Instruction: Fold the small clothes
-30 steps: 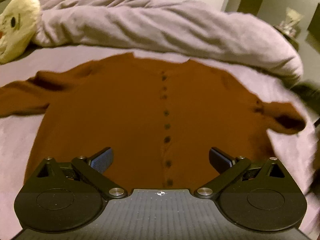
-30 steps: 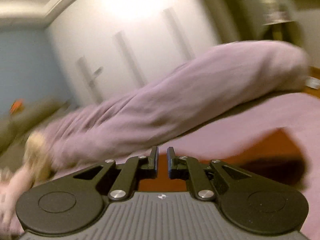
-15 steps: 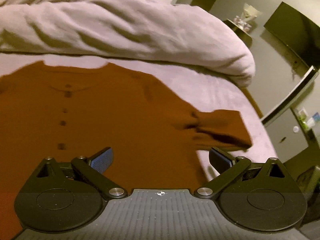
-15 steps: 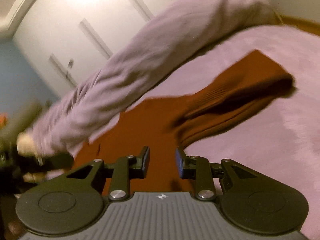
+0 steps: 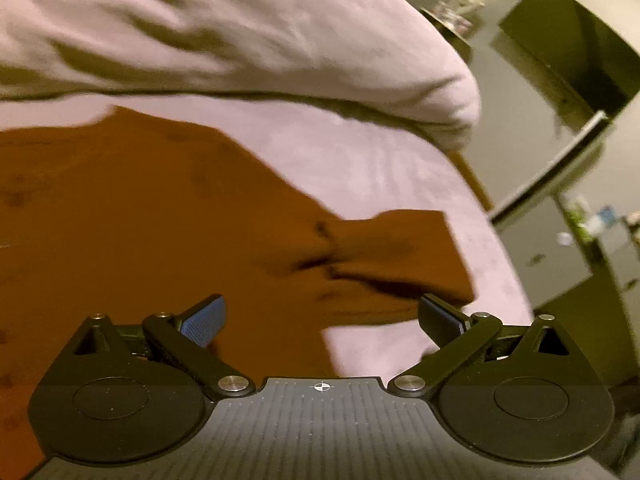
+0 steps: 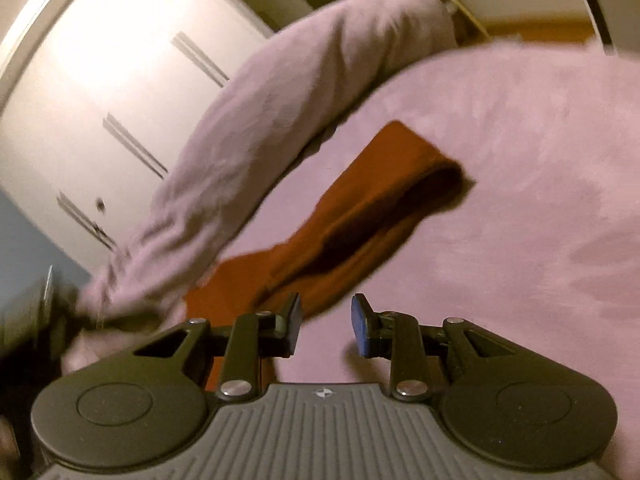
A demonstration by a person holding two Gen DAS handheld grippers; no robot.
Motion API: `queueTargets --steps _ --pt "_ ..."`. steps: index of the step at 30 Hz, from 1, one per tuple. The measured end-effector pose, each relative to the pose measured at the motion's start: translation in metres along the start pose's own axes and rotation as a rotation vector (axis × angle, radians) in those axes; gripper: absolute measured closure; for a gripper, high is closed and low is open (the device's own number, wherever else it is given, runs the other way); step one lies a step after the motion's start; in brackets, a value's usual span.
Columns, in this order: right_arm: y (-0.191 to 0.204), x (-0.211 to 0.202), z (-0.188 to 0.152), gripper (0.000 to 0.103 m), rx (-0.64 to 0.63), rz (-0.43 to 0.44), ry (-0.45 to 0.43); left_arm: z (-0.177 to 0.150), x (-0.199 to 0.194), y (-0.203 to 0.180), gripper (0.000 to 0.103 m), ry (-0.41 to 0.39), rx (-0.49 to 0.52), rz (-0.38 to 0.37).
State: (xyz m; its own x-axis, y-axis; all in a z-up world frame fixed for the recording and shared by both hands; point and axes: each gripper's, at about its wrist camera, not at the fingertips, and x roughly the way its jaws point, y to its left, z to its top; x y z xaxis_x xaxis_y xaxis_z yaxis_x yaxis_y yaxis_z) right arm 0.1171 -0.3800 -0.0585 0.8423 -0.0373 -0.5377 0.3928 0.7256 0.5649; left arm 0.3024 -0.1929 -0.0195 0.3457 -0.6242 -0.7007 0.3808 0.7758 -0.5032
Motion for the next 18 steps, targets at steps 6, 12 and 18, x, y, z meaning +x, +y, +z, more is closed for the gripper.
queueTargets --steps 6,12,18 --pt "0.008 -0.025 -0.019 0.072 -0.284 -0.106 -0.088 0.021 0.058 -0.002 0.023 0.091 -0.005 -0.079" --pt "-0.001 -0.017 -0.021 0.072 -0.320 -0.242 -0.131 0.026 0.088 0.002 0.038 0.122 -0.051 -0.136" --pt "0.002 -0.014 -0.030 0.070 -0.375 -0.337 -0.169 0.029 0.107 0.005 0.091 0.147 -0.078 -0.139"
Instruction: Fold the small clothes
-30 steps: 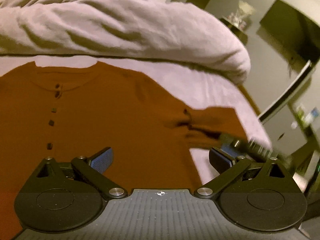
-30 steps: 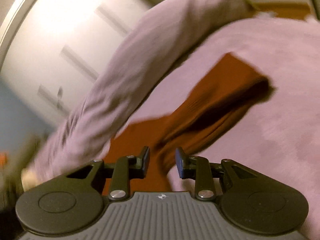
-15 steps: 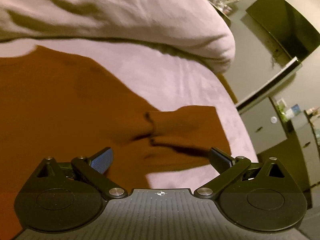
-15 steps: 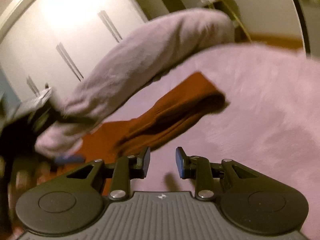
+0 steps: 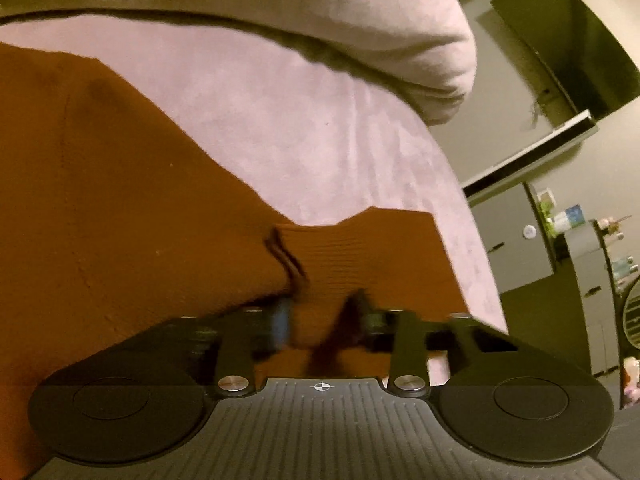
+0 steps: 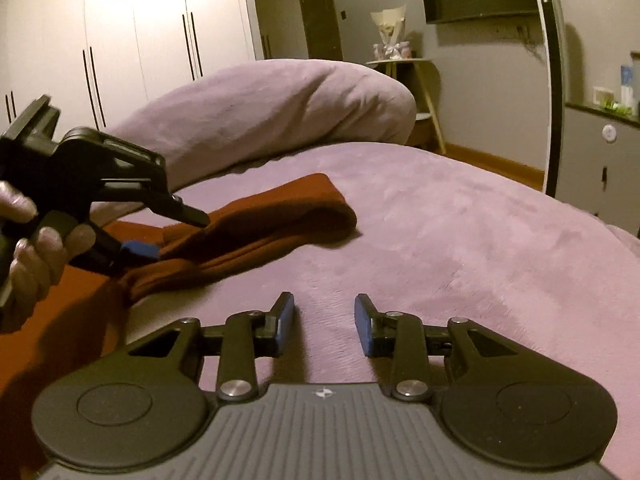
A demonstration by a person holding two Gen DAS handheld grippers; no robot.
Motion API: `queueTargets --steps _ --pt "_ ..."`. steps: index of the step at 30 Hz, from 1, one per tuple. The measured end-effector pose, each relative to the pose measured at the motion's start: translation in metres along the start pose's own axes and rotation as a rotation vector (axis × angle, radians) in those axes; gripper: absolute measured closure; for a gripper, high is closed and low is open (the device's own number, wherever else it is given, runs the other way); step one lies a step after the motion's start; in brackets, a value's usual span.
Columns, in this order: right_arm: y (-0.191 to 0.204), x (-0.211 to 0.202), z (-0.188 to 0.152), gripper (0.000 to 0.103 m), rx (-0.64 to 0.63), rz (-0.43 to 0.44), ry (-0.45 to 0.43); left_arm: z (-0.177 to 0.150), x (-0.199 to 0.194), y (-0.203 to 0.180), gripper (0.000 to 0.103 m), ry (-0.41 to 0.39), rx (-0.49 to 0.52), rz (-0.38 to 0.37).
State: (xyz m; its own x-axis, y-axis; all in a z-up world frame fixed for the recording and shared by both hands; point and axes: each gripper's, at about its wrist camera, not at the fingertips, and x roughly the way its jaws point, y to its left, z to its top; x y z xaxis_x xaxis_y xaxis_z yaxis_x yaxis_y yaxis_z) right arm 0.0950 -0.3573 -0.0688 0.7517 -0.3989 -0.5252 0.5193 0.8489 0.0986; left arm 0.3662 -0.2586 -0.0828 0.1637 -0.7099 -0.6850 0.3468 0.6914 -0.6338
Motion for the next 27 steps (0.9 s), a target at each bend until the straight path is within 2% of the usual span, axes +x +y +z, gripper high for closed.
queueTargets --steps 2,5,8,10,13,15,19,20,21,23,26,27 --pt "0.001 -0.001 -0.003 0.068 -0.005 -0.006 0.003 0.002 -0.002 0.003 0.095 0.002 -0.016 -0.016" --pt "-0.003 -0.001 -0.001 0.066 0.010 0.001 0.006 0.001 -0.026 0.001 0.096 -0.058 0.029 -0.004" --pt "-0.004 -0.003 0.001 0.061 0.006 -0.005 0.009 -0.002 -0.072 0.007 0.096 -0.130 0.067 0.006" --pt "-0.004 -0.007 0.002 0.058 0.005 -0.007 0.010 -0.008 -0.114 0.021 0.096 -0.192 0.078 0.045" --pt "-0.003 -0.012 0.003 0.058 0.006 -0.005 0.016 -0.020 -0.178 0.050 0.096 -0.286 0.088 0.147" --pt "-0.001 -0.017 0.004 0.058 0.001 0.001 0.019 -0.034 -0.213 0.075 0.096 -0.318 0.079 0.263" --pt "0.011 -0.025 0.009 0.056 -0.017 0.043 0.025 -0.059 -0.242 0.122 0.096 -0.293 0.023 0.463" --pt "0.016 -0.028 0.011 0.055 -0.023 0.060 0.026 -0.065 -0.245 0.131 0.095 -0.284 0.015 0.503" --pt "0.022 -0.031 0.013 0.054 -0.028 0.078 0.028 -0.068 -0.246 0.137 0.094 -0.276 -0.001 0.511" --pt "0.034 -0.037 0.016 0.048 -0.028 0.127 0.034 -0.074 -0.246 0.149 0.089 -0.275 -0.049 0.479" --pt "0.047 -0.042 0.023 0.048 0.007 0.209 0.061 -0.077 -0.238 0.158 0.063 -0.299 -0.089 0.470" --pt "0.051 -0.043 0.025 0.048 0.019 0.229 0.072 -0.077 -0.235 0.161 0.051 -0.302 -0.103 0.447"
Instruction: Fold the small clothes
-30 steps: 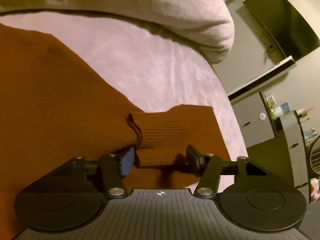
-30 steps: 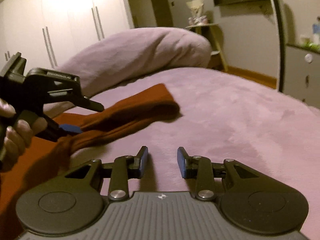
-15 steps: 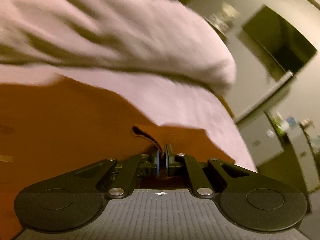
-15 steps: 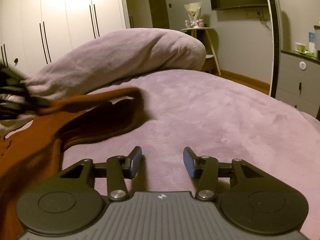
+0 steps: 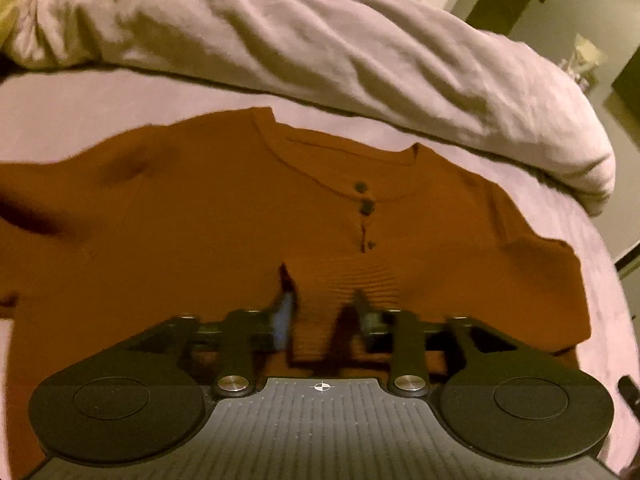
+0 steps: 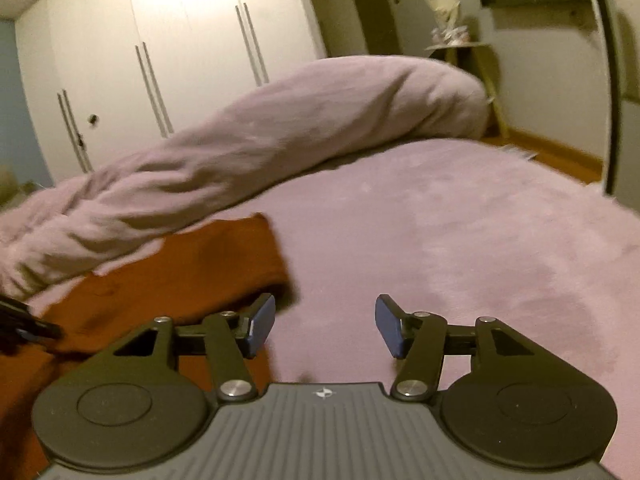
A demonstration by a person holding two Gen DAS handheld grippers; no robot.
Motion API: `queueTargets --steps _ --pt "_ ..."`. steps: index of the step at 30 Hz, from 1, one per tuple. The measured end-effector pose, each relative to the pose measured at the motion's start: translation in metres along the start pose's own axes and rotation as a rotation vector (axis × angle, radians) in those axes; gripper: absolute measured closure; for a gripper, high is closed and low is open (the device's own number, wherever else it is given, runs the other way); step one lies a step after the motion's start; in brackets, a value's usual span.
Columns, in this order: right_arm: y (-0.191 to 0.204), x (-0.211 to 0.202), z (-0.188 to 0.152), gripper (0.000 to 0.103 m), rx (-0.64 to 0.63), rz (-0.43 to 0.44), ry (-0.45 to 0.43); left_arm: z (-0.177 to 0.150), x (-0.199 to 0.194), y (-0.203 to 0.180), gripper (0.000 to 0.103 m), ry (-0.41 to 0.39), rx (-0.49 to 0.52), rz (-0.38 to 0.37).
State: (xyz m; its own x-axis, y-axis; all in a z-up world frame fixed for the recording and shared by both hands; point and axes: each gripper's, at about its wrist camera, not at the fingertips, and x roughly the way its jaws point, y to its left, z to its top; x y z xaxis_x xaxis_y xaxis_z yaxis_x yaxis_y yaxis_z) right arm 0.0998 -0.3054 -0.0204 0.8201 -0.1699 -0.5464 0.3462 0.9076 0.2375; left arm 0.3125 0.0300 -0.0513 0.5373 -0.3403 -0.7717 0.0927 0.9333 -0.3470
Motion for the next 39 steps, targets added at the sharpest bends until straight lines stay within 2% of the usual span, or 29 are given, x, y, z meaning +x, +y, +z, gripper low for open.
queueTargets --steps 1,3,5,6,7,10,12,13,15,17,22,26,30,34,36,37,39 --pt "0.004 0.001 0.001 0.048 0.005 0.013 0.011 0.000 0.005 0.001 0.043 0.009 -0.024 -0.035" --pt "0.015 0.001 0.001 0.048 -0.019 0.019 0.016 -0.001 0.012 0.010 0.043 0.016 -0.070 -0.086" --pt "0.024 0.003 0.001 0.048 -0.035 0.029 0.026 0.001 0.021 0.013 0.057 0.036 -0.130 -0.110" --pt "0.028 0.005 0.001 0.048 -0.030 0.040 0.035 0.002 0.023 0.012 0.079 0.043 -0.132 -0.128" --pt "0.031 0.006 0.001 0.048 -0.022 0.051 0.043 0.005 0.025 0.011 0.089 0.050 -0.127 -0.135" --pt "0.043 0.012 0.003 0.048 -0.014 0.089 0.063 0.014 0.013 0.005 0.097 0.016 -0.096 -0.124" --pt "0.049 0.017 0.004 0.046 0.002 0.144 0.083 0.025 -0.005 0.007 0.097 -0.037 -0.088 -0.116" --pt "0.050 0.023 0.004 0.041 0.040 0.202 0.107 0.032 -0.014 0.012 0.098 -0.061 -0.102 -0.132" --pt "0.047 0.040 0.003 0.037 0.154 0.322 0.171 0.044 -0.033 0.024 0.098 -0.102 -0.122 -0.136" --pt "0.047 0.059 0.001 0.037 0.254 0.386 0.225 0.048 -0.047 0.034 0.098 -0.155 -0.115 -0.103" --pt "0.041 0.088 -0.005 0.036 0.436 0.399 0.244 0.053 -0.065 0.072 0.098 -0.202 -0.123 -0.022" --pt "0.037 0.101 -0.006 0.036 0.548 0.407 0.226 0.042 -0.056 0.095 0.098 -0.164 -0.168 0.005" --pt "0.033 0.116 -0.012 0.037 0.666 0.385 0.219 0.030 -0.047 0.105 0.098 -0.138 -0.159 0.030" --pt "0.032 0.136 -0.004 0.049 0.720 0.354 0.202 0.026 -0.041 0.112 0.097 -0.114 -0.166 0.037" --pt "0.025 0.141 -0.005 0.052 0.781 0.356 0.197 0.026 -0.040 0.114 0.097 -0.107 -0.170 0.038" --pt "0.024 0.143 -0.004 0.058 0.787 0.350 0.192 0.026 -0.039 0.114 0.097 -0.101 -0.166 0.039" --pt "0.022 0.142 -0.004 0.079 0.739 0.304 0.187 0.024 -0.035 0.111 0.097 -0.093 -0.151 0.046"
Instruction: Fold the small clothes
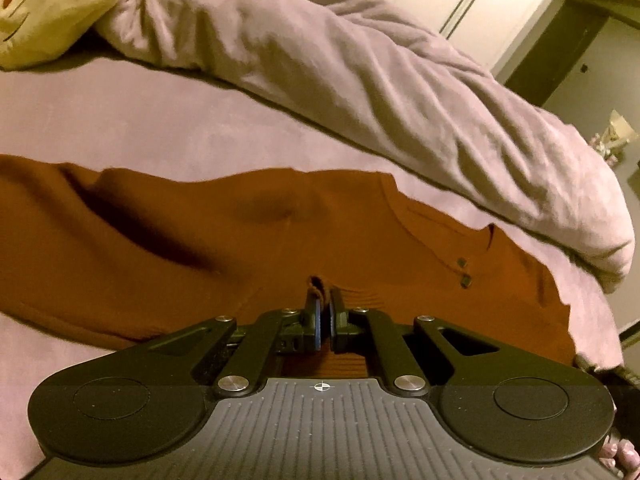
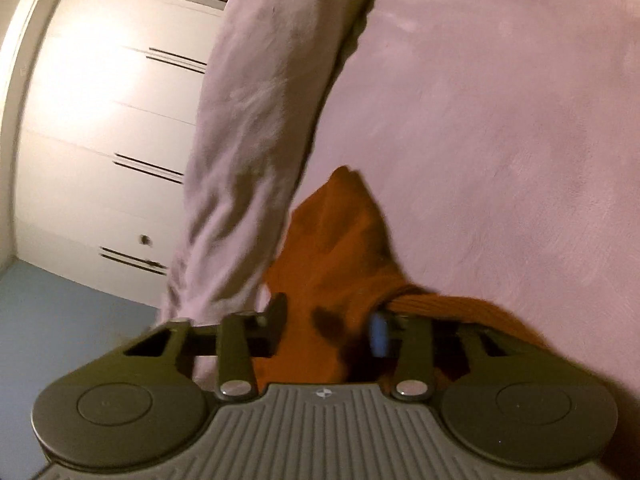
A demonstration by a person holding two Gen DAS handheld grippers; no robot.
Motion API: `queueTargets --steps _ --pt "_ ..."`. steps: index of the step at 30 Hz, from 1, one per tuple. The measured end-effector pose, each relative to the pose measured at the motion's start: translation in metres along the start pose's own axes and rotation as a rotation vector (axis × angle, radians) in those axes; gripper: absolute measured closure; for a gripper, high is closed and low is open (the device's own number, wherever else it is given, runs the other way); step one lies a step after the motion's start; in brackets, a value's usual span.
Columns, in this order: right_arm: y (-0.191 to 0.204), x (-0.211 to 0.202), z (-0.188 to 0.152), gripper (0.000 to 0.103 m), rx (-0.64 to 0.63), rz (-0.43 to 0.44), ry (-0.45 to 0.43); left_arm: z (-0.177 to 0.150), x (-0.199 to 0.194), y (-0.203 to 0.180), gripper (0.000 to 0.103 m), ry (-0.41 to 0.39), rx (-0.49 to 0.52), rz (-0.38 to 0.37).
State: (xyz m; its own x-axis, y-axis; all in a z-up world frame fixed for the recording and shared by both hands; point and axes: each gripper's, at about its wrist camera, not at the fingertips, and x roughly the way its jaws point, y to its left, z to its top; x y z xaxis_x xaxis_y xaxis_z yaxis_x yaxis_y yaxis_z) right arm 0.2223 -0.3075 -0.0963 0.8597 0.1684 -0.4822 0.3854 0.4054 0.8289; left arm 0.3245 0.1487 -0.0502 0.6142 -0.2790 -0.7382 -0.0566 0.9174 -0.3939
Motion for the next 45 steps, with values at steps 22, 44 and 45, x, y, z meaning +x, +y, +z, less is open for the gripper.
queueTargets --steps 22,44,45 --pt "0.041 0.001 -0.033 0.098 -0.630 -0.301 -0.071 -0.002 0.021 -0.021 0.097 0.026 0.112 0.097" --pt "0.061 -0.030 -0.071 0.044 -0.840 -0.267 0.093 -0.008 -0.096 0.112 0.005 -0.259 -0.164 0.211" --pt "0.060 -0.035 -0.077 0.043 -0.840 -0.263 0.093 -0.006 -0.107 0.131 0.005 -0.285 -0.198 0.259"
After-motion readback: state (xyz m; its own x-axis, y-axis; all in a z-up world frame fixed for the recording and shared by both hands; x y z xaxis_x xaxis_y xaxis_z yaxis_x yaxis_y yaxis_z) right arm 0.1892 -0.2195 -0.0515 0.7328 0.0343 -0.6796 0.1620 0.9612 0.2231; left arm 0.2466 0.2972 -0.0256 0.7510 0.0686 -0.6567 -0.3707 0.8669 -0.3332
